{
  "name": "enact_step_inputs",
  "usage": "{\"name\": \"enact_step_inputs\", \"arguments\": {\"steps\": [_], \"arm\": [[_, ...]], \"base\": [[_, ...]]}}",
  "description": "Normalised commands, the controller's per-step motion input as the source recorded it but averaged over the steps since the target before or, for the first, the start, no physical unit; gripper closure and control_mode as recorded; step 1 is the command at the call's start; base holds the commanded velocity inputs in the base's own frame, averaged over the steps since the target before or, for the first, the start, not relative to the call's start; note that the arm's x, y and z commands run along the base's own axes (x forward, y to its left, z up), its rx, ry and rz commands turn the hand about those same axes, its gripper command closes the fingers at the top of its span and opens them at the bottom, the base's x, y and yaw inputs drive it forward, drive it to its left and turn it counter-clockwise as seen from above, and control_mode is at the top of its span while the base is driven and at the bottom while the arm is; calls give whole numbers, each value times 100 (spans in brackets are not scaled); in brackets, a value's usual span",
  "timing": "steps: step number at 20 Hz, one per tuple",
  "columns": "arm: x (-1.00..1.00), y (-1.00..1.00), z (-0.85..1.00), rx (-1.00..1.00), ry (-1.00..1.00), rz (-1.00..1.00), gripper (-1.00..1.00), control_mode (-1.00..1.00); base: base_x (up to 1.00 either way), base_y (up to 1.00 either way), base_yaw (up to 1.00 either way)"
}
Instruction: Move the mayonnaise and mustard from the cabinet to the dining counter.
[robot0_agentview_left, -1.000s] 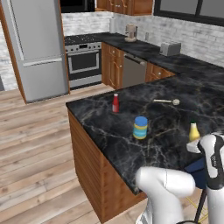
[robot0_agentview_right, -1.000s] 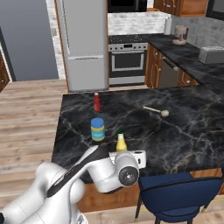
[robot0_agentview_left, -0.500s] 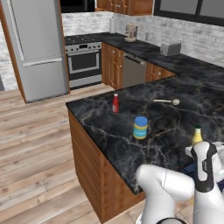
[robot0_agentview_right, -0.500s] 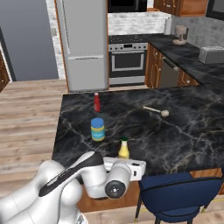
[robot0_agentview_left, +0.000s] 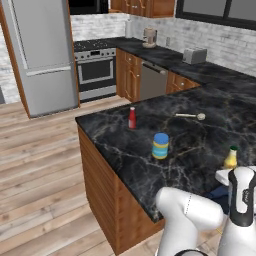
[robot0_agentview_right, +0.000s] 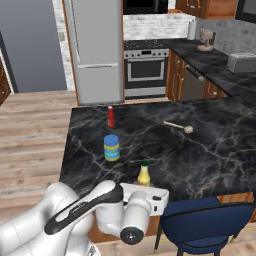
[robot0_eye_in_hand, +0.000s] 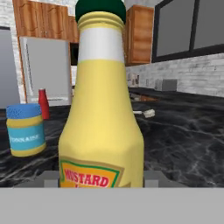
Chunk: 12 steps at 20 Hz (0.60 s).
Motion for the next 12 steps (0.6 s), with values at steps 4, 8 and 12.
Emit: {"name": "enact_step_inputs", "arguments": {"steps": [4,8,12], "arm": [[24,7,0,0,-13,3,100,-100],[43,3,-3,0,-1,7,100,-100],[64,1,-10,0,5,6,100,-100]], "base": [[0,0,0],[0,0,0],[0,0,0]]}}
